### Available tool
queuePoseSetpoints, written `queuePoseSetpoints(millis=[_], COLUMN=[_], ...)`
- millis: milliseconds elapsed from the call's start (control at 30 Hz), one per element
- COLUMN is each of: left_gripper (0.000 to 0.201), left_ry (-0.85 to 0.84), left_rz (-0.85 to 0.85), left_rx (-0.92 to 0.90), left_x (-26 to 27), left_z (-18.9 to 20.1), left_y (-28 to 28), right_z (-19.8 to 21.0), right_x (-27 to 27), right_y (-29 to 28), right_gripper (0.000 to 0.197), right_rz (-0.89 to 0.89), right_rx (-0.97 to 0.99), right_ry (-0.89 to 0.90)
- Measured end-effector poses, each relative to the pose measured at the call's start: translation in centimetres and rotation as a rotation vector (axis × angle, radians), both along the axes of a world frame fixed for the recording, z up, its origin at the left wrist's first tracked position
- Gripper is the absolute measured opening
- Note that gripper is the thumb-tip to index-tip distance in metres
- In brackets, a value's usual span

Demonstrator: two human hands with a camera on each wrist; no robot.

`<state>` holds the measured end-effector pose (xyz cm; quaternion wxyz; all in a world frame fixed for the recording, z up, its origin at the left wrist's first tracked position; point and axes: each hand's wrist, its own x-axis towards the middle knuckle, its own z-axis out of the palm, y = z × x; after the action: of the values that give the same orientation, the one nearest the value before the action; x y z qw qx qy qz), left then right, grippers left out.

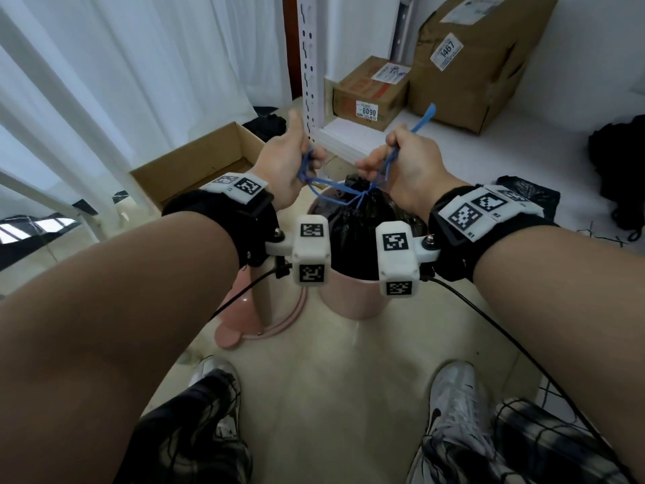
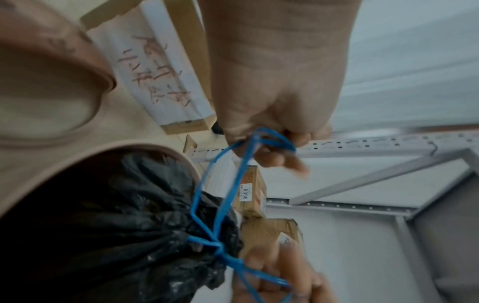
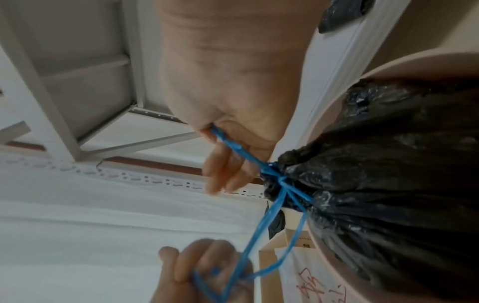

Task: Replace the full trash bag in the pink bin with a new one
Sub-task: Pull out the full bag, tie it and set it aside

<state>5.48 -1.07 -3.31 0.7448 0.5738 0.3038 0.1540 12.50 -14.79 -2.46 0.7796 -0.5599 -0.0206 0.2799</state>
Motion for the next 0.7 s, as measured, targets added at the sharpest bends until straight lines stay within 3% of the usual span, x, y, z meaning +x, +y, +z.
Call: queuePoseSetpoints(millis=[67, 100, 233, 300, 367, 467, 600, 700], left_gripper=[0.055, 0.054, 0.039, 0.039, 0.045, 0.045, 0.049, 0.039], left_ry=[0.013, 0.055, 0.242, 0.402, 0.481, 0.44, 0.334, 0.375], left_rz=[-0.006, -0.055, -0.452, -0.695, -0.772, -0.687, -0.714, -0.777], left_rx=[0.014, 0.129, 0.942, 1.263, 1.465, 1.511, 1.321, 1.239], left_x=[-0.2, -0.3, -1.3, -1.4, -0.9, -0.7, -1.1, -1.6], left_z=[0.2, 0.2, -0.2, -0.1, -0.3, 0.1, -0.3, -1.2], left_y=[0.1, 0.1, -0.1, -0.7, -1.0, -0.9, -0.2, 0.3], right_z=[0.0, -0.1, -0.3, -0.2, 0.0, 0.3, -0.3, -1.4], right_x=[0.2, 0.3, 0.5, 0.2, 0.0, 0.1, 0.5, 1.0], right_y=[-0.1, -0.2, -0.4, -0.2, 0.0, -0.1, -0.6, -1.3], right_gripper=[0.038, 0.04, 0.044, 0.047, 0.048, 0.049, 0.051, 0.053], right_rz=[0.014, 0.027, 0.041, 0.063, 0.074, 0.077, 0.076, 0.071], right_rx=[-0.058, -0.096, -0.208, -0.22, -0.222, -0.217, -0.298, -0.474], right_ry=[-0.037, -0.069, -0.203, -0.254, -0.279, -0.273, -0.351, -0.412])
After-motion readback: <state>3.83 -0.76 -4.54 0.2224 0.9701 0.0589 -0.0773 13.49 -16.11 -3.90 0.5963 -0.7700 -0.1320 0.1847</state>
